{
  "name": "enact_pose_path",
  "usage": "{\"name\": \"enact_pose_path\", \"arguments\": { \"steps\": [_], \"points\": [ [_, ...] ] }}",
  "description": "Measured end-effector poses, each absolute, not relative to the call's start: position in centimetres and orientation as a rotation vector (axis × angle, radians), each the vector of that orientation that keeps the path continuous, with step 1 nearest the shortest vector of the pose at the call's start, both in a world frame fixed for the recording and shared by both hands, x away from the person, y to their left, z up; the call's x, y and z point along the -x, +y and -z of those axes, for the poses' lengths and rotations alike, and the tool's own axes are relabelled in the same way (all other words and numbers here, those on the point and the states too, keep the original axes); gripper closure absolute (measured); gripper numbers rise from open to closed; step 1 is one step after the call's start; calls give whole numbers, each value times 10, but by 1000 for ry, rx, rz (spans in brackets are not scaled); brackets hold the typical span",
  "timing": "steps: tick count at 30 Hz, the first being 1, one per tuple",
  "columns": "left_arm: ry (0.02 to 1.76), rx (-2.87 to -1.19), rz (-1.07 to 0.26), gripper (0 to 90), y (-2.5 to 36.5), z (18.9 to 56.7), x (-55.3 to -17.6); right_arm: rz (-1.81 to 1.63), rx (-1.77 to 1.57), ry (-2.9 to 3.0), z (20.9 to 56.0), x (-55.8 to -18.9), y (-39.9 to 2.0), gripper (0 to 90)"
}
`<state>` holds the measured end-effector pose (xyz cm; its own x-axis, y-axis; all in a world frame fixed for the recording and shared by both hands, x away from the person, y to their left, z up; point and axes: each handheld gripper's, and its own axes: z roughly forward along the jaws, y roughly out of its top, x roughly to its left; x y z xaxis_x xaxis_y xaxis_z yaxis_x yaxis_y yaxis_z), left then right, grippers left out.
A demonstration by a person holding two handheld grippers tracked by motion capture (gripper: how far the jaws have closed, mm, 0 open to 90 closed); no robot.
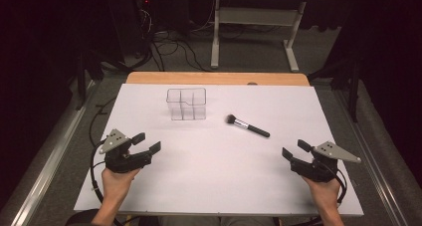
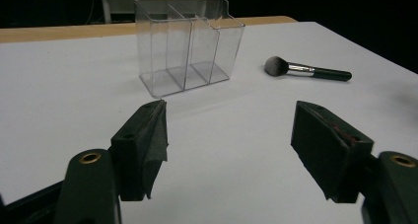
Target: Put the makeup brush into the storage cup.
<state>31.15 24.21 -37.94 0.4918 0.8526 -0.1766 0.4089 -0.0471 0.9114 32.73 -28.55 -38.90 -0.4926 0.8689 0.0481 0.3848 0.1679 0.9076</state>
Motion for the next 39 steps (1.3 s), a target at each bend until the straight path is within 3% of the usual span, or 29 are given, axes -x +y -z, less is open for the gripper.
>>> {"name": "enact_pose_path", "arguments": {
  "steps": [28,39],
  "points": [
    [1087,-1672,-520,299,240,380,-311,-1266,-1144,1997,382,-334,-275,300],
    [1088,-1675,-523,298,239,380,-311,-1338,-1116,1981,370,-339,-269,324]
  ]
}}
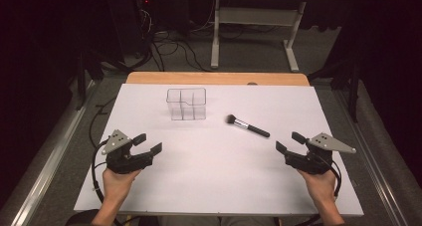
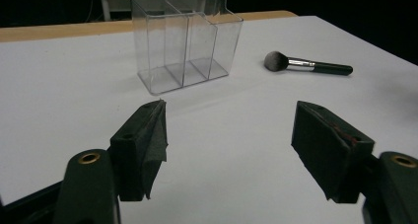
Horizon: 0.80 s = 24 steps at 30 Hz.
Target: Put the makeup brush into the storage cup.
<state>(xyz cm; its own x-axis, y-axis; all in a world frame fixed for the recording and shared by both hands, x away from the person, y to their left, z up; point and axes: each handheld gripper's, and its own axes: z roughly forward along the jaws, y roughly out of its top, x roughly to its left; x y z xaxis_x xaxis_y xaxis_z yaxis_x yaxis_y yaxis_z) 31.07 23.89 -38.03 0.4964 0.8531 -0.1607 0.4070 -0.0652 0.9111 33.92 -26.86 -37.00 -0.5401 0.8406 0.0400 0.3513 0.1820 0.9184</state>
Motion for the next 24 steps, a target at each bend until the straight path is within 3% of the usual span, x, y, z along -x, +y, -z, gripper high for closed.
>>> {"name": "enact_pose_path", "arguments": {
  "steps": [24],
  "points": [
    [1081,-1677,-518,296,238,380,-310,-1388,-1089,1999,361,-369,-236,297]
  ]
}}
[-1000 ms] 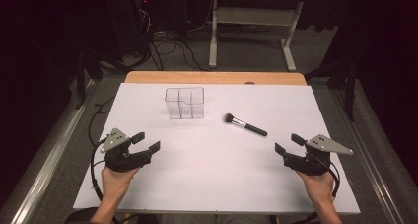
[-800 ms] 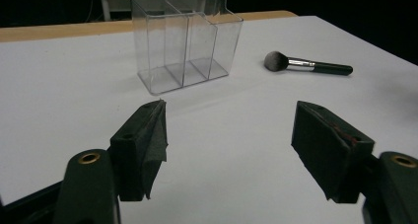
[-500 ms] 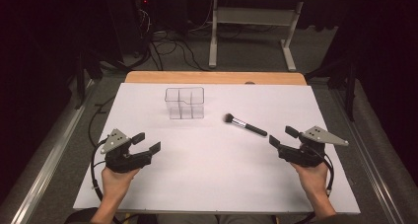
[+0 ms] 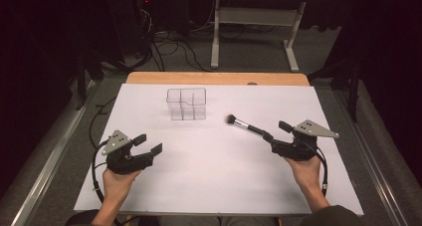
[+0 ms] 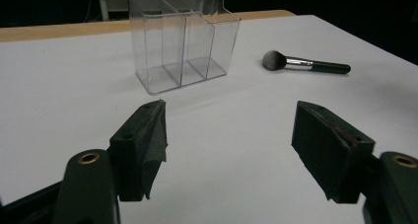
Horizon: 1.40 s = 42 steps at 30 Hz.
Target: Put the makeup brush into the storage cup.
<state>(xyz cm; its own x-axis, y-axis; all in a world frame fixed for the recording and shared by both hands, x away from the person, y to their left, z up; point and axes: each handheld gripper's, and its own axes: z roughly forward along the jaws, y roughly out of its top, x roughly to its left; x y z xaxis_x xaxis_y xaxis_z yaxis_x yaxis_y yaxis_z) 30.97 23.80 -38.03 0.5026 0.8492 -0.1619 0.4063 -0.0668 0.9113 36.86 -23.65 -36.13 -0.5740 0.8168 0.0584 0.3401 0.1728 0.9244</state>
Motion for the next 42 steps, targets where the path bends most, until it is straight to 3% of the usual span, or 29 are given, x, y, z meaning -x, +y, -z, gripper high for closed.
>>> {"name": "enact_pose_path", "arguments": {
  "steps": [42],
  "points": [
    [1076,-1698,-510,295,235,382,-311,-1363,-1048,2050,353,-409,-185,298]
  ]
}}
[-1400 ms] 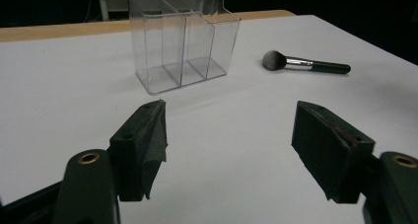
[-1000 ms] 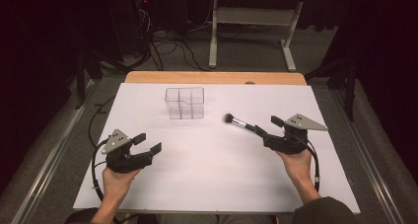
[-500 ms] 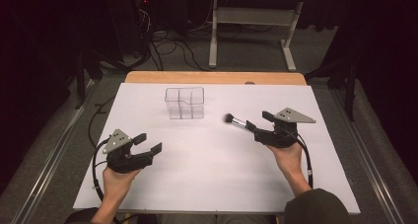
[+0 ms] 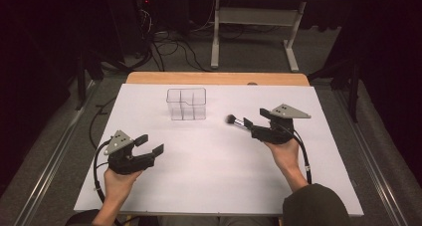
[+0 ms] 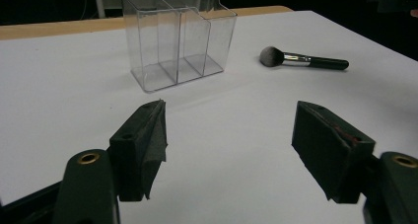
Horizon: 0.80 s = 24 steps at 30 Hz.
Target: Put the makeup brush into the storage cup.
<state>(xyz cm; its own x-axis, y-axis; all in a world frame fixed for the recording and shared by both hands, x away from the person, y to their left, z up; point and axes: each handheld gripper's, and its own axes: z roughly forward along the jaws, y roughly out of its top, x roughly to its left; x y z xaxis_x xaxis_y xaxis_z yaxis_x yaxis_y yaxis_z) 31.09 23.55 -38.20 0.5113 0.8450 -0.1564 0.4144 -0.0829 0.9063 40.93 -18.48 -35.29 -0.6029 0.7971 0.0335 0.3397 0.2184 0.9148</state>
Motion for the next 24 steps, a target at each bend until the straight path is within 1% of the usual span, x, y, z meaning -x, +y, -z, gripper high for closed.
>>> {"name": "enact_pose_path", "arguments": {
  "steps": [11,24],
  "points": [
    [1078,-1700,-507,296,236,383,-312,-1342,-1021,2088,352,-419,-164,298],
    [1078,-1715,-506,296,234,383,-313,-1322,-1037,2092,351,-432,-153,301]
  ]
}}
